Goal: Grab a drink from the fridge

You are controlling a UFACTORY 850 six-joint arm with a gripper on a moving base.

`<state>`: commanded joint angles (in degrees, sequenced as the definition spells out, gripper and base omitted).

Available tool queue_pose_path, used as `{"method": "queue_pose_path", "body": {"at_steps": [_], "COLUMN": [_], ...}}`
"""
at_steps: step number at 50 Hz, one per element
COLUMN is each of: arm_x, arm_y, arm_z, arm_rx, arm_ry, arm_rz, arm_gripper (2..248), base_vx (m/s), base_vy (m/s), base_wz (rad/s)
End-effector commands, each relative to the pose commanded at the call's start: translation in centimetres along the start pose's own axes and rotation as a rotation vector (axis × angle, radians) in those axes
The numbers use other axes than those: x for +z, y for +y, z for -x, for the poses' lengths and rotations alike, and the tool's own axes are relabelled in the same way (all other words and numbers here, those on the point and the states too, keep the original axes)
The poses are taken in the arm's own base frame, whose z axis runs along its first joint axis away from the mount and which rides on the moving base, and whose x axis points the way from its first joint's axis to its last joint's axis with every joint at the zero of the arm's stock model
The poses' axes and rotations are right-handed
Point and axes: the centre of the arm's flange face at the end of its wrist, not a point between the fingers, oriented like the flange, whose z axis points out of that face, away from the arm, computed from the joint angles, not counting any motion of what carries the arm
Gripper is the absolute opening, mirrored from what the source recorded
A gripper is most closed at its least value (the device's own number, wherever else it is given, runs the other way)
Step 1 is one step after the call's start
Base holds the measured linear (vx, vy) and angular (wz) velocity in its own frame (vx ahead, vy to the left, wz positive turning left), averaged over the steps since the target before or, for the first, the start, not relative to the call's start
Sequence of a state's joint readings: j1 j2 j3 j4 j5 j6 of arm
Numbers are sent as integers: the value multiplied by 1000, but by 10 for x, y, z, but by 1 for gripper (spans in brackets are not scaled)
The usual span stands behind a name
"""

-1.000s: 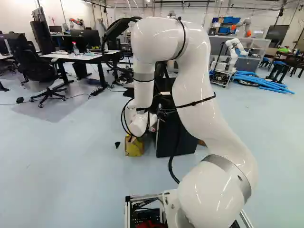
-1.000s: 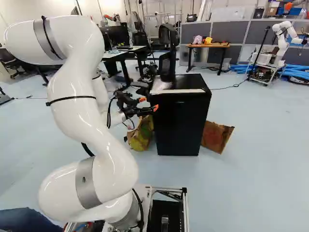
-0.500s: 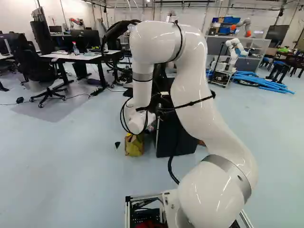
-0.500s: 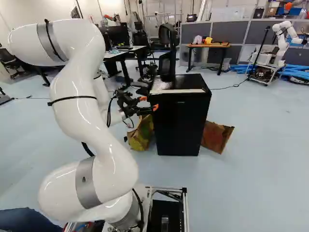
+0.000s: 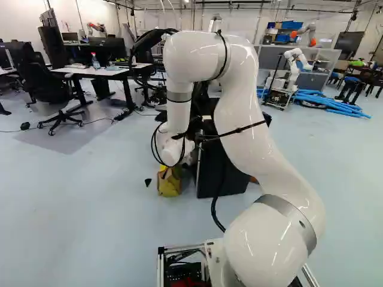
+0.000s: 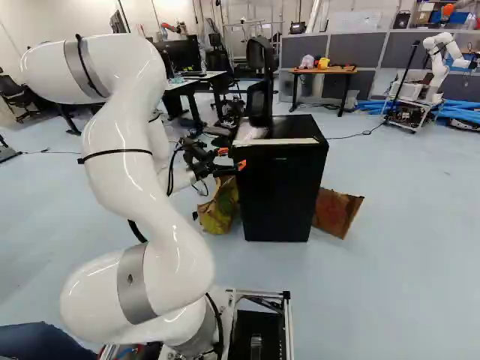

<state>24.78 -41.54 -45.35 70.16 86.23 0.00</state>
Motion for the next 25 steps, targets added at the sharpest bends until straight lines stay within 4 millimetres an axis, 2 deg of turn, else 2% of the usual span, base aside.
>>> {"method": "queue_pose_path", "body": {"at_steps": [25], "arm_x": [4], "arm_y": [-3], "arm_z": [1], "arm_rx": [11], "arm_ry": [3], "arm_rz": [30], "arm_gripper": [247], "base_vx": [0], "base_vy": [0], "base_wz": [0]}}
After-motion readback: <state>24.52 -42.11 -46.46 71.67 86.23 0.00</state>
